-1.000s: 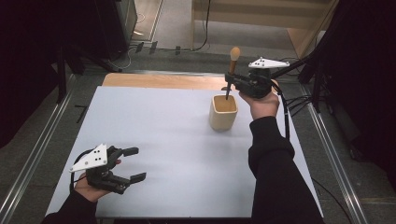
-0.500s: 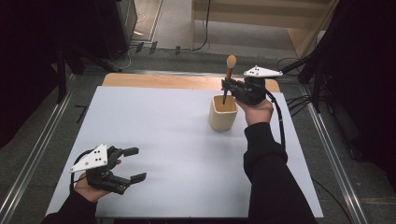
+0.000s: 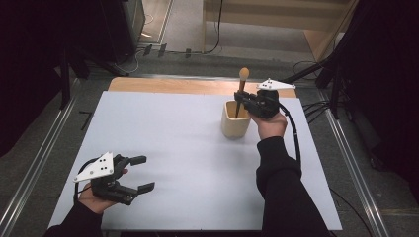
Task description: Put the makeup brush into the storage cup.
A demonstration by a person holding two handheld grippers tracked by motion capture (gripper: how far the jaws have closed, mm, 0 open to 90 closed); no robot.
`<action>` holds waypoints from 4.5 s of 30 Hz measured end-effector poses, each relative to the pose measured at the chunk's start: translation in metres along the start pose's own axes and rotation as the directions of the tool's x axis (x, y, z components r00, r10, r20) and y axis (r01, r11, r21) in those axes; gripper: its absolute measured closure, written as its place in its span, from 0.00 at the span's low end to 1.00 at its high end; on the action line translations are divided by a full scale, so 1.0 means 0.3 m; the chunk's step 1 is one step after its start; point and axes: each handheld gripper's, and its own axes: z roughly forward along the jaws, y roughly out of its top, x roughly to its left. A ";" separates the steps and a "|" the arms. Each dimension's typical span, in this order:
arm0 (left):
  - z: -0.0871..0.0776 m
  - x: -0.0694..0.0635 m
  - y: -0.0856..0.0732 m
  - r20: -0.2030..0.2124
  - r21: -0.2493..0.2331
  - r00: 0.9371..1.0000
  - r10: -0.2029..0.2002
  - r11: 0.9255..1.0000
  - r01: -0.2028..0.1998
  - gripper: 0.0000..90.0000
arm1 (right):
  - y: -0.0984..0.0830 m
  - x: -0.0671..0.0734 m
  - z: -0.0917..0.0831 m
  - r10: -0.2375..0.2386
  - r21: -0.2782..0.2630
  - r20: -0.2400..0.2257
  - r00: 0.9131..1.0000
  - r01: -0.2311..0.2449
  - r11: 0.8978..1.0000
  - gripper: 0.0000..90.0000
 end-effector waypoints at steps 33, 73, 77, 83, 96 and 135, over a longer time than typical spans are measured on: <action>-0.001 -0.001 0.003 0.002 0.003 1.000 -0.004 1.000 0.004 0.16 | -0.059 -0.009 -0.030 -0.004 -0.033 -0.004 1.000 0.004 0.999 0.17; -0.002 0.004 0.002 -0.009 0.003 1.000 -0.014 1.000 0.014 0.16 | -0.180 0.115 -0.183 -0.033 -0.041 -0.147 0.989 0.027 0.999 0.17; -0.002 0.005 0.001 -0.011 0.007 1.000 -0.016 1.000 0.016 0.16 | -0.203 0.138 -0.200 -0.044 -0.053 -0.164 0.985 0.036 0.998 0.17; -0.003 0.005 0.001 -0.011 0.007 1.000 -0.015 1.000 0.015 0.16 | -0.235 0.160 -0.224 -0.055 -0.066 -0.188 0.981 0.043 0.997 0.17; -0.003 0.005 0.001 -0.014 0.004 1.000 -0.012 1.000 0.012 0.16 | -0.321 0.191 -0.285 -0.075 -0.083 -0.217 0.973 0.058 0.995 0.17; -0.016 0.010 0.009 -0.039 -0.033 0.999 -0.013 0.999 0.012 0.16 | -0.443 0.228 -0.447 -0.142 -0.112 -0.241 0.960 0.118 0.987 0.17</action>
